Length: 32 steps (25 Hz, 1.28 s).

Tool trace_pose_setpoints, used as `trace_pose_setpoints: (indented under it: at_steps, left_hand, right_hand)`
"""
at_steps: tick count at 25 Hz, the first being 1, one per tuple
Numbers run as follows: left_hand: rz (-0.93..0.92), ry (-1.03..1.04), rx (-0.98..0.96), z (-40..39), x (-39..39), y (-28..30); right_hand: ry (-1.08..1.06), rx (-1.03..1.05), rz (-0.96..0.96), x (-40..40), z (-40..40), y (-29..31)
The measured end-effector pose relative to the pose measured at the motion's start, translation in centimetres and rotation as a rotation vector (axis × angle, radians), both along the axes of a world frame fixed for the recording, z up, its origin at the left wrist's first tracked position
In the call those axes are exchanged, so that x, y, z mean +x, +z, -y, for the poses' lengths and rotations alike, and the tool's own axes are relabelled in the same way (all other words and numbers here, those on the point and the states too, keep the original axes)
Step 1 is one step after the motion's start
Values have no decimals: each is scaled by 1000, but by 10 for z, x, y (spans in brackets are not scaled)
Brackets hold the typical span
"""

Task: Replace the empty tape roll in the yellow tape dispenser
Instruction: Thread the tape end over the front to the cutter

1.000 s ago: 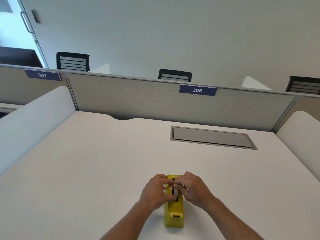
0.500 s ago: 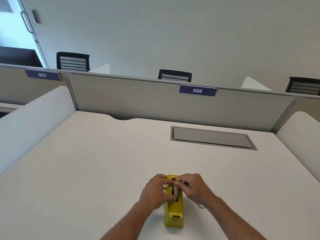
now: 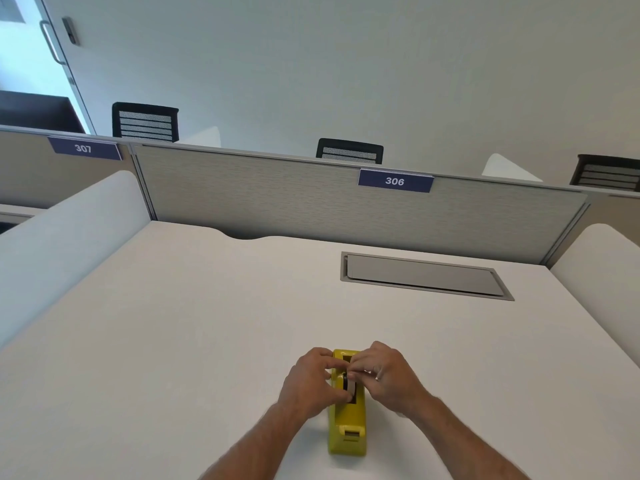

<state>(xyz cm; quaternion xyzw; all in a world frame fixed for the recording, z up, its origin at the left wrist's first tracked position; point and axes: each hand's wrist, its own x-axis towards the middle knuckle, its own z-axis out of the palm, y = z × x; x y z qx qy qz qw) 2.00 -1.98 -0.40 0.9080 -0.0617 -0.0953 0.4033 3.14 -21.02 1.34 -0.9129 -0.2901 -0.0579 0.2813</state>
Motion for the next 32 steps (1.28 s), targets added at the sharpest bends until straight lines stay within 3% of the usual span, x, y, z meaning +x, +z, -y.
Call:
trace_pose_setpoints:
  at_steps: [10,32]
  left_hand:
    - [3,-4,23,1,-1,3]
    - [13,-16,31,1,-3,11]
  right_hand:
    - [32,-241,245,-12,-6,-2]
    - [-182,-173,166,-13,-19,0]
